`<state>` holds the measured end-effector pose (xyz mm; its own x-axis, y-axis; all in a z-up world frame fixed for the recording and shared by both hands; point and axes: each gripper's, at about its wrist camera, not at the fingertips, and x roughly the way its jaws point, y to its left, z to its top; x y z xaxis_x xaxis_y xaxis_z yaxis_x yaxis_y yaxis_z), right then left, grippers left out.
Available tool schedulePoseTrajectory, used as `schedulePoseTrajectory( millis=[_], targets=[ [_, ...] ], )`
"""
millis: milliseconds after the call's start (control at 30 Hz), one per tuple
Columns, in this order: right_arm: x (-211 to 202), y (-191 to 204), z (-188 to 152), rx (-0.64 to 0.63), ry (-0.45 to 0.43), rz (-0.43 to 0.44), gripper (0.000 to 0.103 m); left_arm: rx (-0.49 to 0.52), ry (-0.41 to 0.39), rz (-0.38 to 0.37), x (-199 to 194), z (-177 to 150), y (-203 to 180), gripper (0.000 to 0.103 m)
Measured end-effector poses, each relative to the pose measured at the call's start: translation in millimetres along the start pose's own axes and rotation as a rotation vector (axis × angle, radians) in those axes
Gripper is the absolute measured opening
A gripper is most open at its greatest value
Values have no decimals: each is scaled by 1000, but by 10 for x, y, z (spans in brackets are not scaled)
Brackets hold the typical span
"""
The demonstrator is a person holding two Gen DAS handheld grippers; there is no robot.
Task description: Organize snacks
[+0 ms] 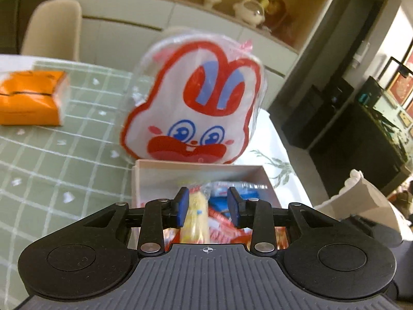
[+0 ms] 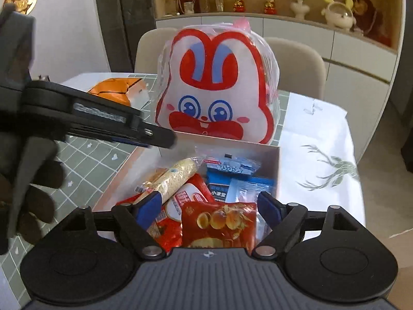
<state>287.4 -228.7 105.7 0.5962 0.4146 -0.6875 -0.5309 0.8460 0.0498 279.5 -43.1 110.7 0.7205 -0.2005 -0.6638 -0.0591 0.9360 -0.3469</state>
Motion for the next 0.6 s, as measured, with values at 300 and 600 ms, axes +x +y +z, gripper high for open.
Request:
schedulePoseTrajectory(
  millis=[300,600],
  targets=[
    [-578,89,-996,75,-11,-168,82,-34,-8,106,-652,-1497,-121,36],
    [-688,250,-1858,137,76,-115,83,36,-62,217,-885,-2496,-277,36]
  ],
)
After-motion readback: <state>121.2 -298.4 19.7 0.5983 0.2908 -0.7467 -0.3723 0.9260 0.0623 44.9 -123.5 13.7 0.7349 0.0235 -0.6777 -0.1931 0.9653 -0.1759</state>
